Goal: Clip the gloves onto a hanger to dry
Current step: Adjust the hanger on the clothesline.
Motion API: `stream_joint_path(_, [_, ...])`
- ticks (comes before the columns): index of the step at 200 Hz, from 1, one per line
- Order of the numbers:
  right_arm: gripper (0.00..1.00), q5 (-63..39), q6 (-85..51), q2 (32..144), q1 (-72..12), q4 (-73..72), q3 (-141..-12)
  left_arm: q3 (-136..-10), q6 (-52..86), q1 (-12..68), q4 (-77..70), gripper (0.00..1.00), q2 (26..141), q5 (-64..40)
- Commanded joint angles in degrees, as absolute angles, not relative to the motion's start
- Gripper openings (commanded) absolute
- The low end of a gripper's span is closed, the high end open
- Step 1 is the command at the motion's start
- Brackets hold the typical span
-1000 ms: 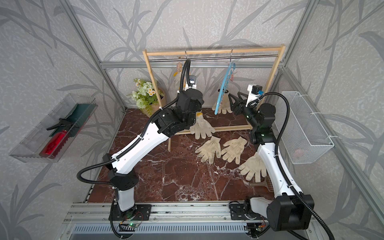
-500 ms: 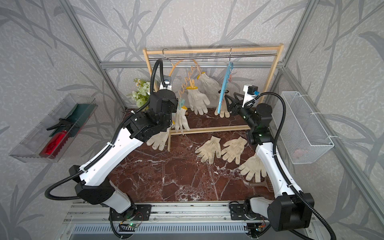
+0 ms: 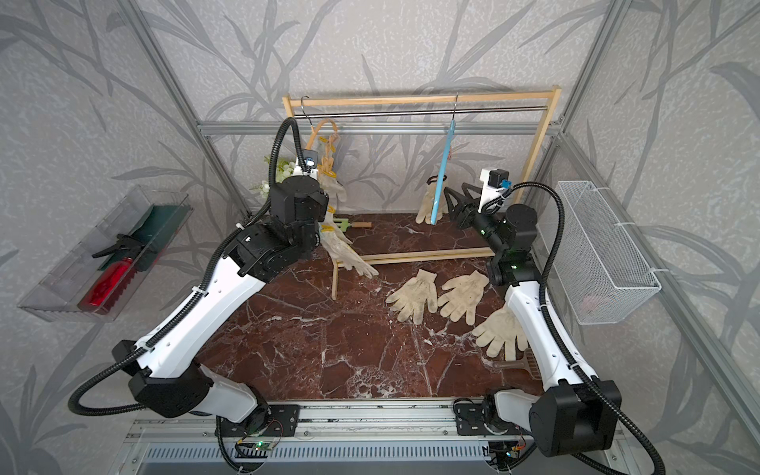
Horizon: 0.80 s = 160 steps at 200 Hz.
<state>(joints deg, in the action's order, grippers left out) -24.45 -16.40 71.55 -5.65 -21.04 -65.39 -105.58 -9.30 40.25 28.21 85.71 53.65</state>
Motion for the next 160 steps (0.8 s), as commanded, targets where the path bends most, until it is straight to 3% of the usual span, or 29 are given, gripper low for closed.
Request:
stream_joint_path(1, [0.58, -24.31, -15.73, 71.94, -6.05, -21.54, -66.09, -104.90, -9.65, 39.51, 25.50, 0.20, 83.22, 54.16])
stream_joint_path(29, [0.58, -24.41, -15.60, 72.06, -6.06, -21.25, -66.08, -106.34, -5.67, 39.84, 30.40, 0.56, 82.99, 48.05])
stream_joint_path(51, [0.58, -24.71, -15.04, 72.03, -6.24, -20.67, -66.18, -107.96, -3.71, 42.10, 32.43, 0.67, 82.50, 44.39])
stream_joint_path(108, [0.58, -24.61, -13.97, 72.55, -7.93, -19.93, -66.48, -116.48, -4.77, 53.97, 34.17, 0.72, 85.24, 44.42])
stream_joint_path(160, [0.58, -23.19, -10.80, 74.35, -11.59, -17.57, -68.89, -122.39, 4.52, 55.59, 37.76, 0.72, 90.57, 26.75])
